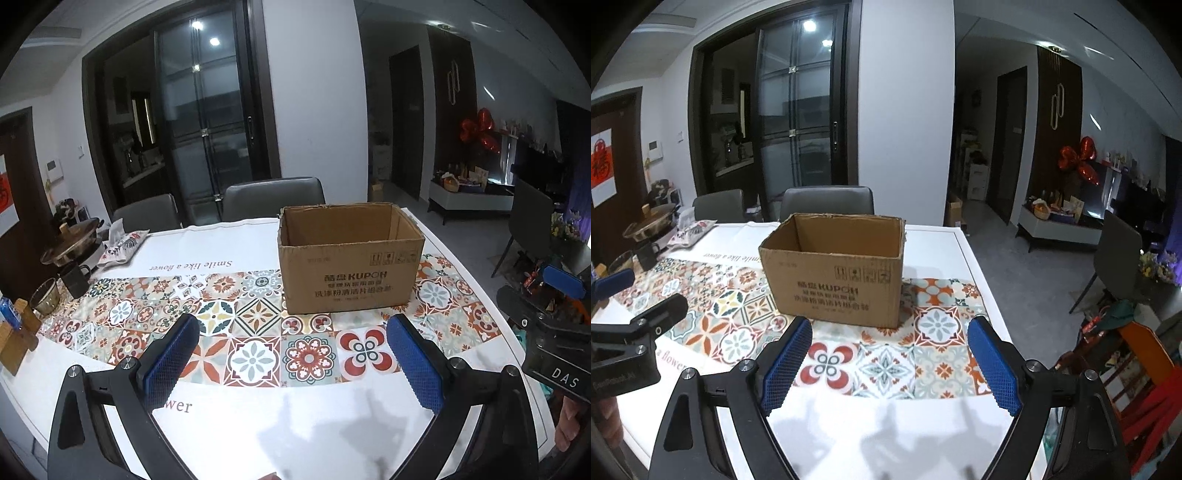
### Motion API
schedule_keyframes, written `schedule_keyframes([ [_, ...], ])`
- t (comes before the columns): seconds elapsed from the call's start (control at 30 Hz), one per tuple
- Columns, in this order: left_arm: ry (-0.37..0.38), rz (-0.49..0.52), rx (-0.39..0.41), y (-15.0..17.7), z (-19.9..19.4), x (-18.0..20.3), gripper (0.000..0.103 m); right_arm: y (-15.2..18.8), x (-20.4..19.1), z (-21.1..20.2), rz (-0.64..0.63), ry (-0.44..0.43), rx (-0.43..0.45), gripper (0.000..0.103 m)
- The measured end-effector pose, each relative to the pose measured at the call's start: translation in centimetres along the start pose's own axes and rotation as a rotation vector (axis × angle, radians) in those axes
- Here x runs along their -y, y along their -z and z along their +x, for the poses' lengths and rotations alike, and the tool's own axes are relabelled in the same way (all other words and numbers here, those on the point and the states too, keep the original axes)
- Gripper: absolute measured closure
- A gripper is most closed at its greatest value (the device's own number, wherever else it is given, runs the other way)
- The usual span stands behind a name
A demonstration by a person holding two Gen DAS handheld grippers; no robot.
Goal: Organize snacks
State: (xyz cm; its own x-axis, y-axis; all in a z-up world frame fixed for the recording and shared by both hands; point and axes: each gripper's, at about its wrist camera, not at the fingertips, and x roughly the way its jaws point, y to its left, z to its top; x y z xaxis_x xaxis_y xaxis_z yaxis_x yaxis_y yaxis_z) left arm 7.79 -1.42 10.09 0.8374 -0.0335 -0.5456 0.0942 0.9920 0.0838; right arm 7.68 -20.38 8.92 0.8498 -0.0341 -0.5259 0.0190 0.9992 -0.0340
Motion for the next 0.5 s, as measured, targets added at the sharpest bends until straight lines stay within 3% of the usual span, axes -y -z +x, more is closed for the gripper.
schedule_keyframes([
  [0.5, -0.007, 0.004, 0.063, 1.2, -2.4, 0.6, 0.0, 1.5, -0.2, -2.4, 0.008, -0.049, 0.016, 0.016],
])
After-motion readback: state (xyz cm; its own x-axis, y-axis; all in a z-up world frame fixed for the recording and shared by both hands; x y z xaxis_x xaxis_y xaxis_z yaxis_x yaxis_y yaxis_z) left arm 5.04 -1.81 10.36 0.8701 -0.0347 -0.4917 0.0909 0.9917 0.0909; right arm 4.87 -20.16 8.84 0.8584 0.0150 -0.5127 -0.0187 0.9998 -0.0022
